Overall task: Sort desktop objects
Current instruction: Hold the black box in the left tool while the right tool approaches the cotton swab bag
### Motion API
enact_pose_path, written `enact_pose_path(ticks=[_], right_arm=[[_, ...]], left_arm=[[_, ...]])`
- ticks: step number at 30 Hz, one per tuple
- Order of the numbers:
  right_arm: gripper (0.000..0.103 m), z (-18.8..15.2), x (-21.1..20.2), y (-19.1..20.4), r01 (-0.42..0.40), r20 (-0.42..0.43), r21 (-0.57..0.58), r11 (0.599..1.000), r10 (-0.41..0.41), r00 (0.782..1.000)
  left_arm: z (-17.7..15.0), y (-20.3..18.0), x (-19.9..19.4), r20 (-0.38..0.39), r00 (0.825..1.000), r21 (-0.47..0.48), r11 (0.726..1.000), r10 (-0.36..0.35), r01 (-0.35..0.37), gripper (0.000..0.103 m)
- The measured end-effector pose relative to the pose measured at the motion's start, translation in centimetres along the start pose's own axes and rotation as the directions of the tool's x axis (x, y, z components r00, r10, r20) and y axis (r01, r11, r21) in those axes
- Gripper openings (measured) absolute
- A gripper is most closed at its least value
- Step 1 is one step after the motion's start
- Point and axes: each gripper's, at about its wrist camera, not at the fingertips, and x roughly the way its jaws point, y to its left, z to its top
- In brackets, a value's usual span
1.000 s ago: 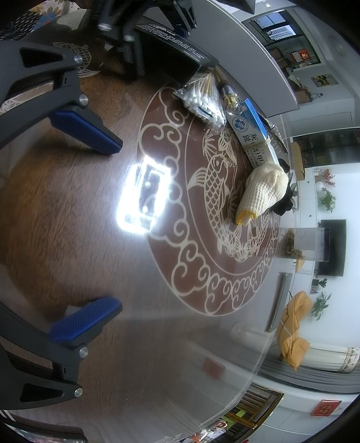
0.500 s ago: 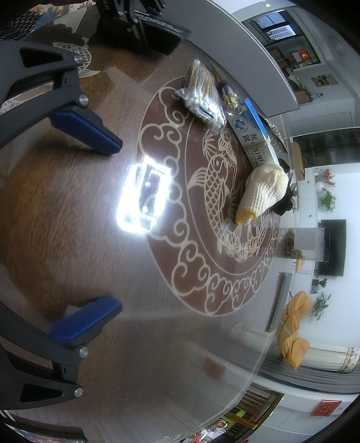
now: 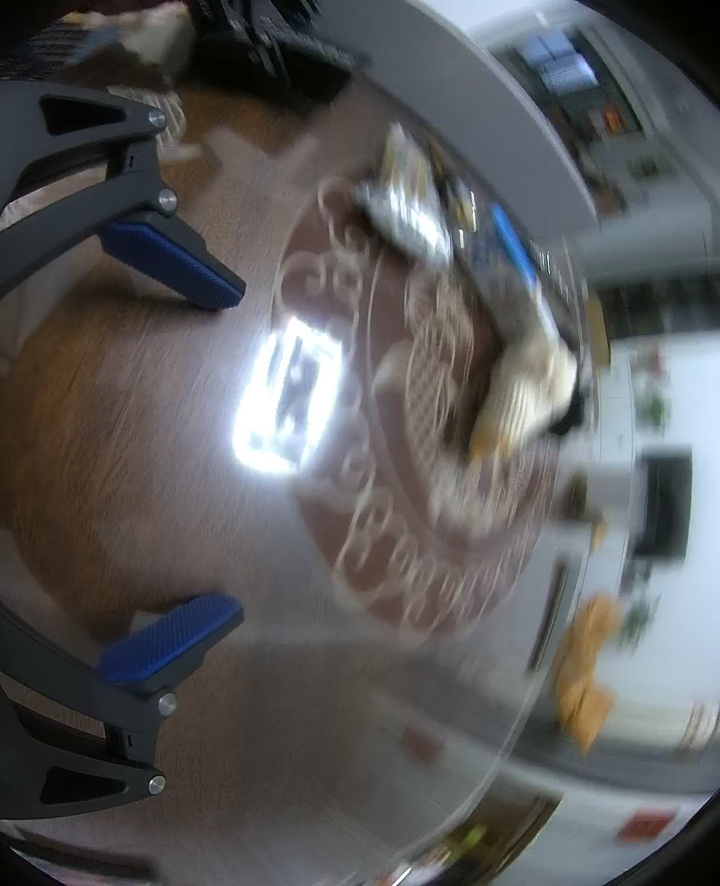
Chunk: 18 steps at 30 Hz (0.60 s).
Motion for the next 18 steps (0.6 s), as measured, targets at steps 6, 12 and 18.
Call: enact_pose_path(ticks=[6, 12, 18], right_arm=[[0.102, 6.1, -0.6, 6.3, -0.248, 0.008, -0.324, 0.913, 0.265, 0.964], [0.097, 9.5, 4.4, 12.6, -0.233, -0.128, -0.537, 0.811, 0.195, 0.972], [0.068, 10.7, 7.8, 11.6, -0.282, -0.22, -0.446, 0.85, 0.201, 0.955]], left_arm=[[-0.4, 0.8, -0.2, 0.0, 1.0, -0.024, 1.0, 0.002, -0.002, 0.058], [-0.5, 1.3, -0.4, -0.015, 1.0, -0.034, 0.999, 0.001, -0.002, 0.058], [-0.7, 1.1, -0.4, -0.008, 1.0, -0.015, 1.0, 0.013, -0.013, 0.058]])
